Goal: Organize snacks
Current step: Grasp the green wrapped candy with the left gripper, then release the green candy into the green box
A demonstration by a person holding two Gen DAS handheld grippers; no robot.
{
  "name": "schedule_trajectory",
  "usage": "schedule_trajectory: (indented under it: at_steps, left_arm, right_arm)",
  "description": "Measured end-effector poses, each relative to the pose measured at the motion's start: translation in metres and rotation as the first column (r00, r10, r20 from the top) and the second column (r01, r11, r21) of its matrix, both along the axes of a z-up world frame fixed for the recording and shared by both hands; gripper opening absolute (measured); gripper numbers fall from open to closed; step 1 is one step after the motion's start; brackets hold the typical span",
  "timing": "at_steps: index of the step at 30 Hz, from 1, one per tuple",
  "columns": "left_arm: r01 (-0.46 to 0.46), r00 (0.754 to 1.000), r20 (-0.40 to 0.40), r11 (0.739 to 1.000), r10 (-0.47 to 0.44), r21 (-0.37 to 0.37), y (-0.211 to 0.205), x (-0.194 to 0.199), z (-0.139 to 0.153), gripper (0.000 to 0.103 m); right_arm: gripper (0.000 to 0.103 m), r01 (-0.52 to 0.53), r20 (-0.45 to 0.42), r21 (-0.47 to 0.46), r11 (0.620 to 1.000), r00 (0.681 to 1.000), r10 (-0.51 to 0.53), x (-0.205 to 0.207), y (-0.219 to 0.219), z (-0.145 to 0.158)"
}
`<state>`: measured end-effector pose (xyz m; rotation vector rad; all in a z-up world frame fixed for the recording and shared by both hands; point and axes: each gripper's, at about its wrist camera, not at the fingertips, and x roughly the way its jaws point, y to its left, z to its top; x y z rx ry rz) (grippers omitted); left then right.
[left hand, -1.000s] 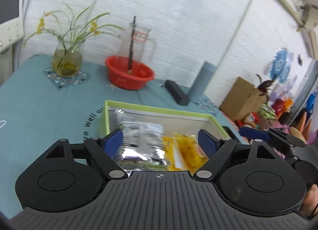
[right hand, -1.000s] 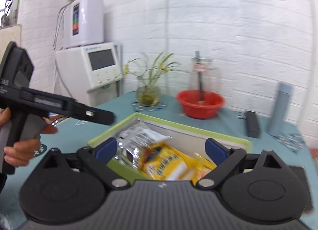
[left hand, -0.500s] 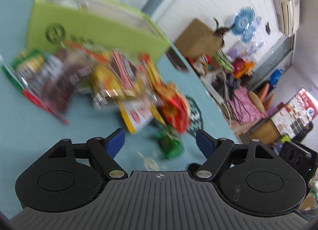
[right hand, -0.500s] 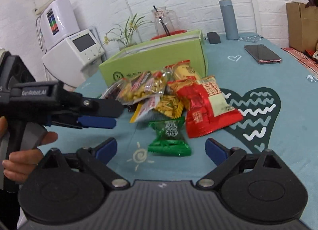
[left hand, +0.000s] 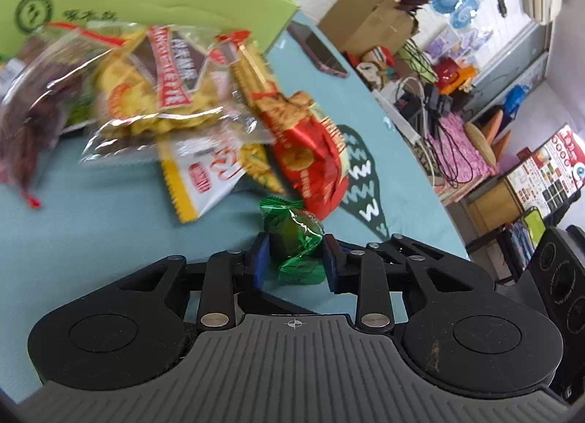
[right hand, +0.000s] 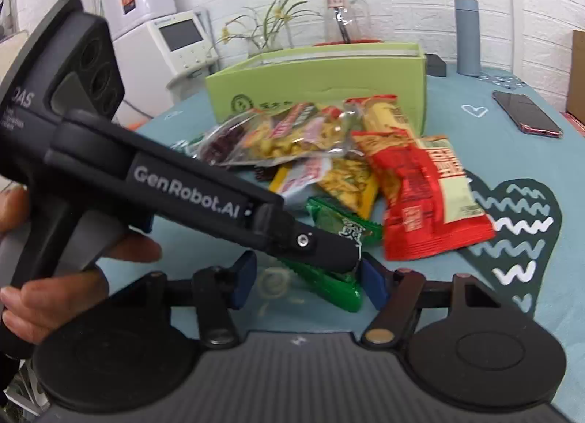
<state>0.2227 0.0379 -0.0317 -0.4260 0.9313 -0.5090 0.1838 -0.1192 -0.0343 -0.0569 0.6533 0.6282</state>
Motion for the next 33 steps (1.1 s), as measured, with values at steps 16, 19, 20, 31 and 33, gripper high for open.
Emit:
schedule_trajectory:
  at_steps: [16, 19, 20, 31, 33]
  left_arm:
    - [-0.135, 0.990, 0.050, 0.991, 0.134, 0.005, 0.065, -0.069, 0.003, 0.038]
    - [-0.123, 0.991, 0.052, 0.992, 0.123, -0.008, 0.060, -0.065, 0.000, 0.029]
    - [-0.111, 0.993, 0.045, 0.994, 0.112, -0.010, 0.059, -0.064, -0.002, 0.013]
    - [-0.091, 0.986, 0.140, 0.995, 0.096, -0.042, 0.066, -0.031, 0.051, 0.004]
    - [-0.082, 0.978, 0.189, 0.996, 0.088, -0.042, 0.067, -0.005, 0.074, 0.005]
  right_arm:
    - [0.078, -0.080, 0.028, -0.013, 0.997, 0.996, 0.080, -0.041, 0.041, 0.006]
    - [0.071, -0.101, 0.022, -0.024, 0.995, 0.995, 0.101, -0.037, 0.045, 0.000]
    - [0.069, -0.106, 0.036, -0.027, 0.994, 0.994, 0.107, -0.037, 0.047, -0.002]
    - [0.064, -0.132, 0.197, -0.062, 0.989, 0.970, 0.141, -0.002, 0.055, 0.048]
    - [0.065, -0.125, 0.254, -0.071, 0.990, 0.957, 0.139, 0.024, 0.057, 0.067]
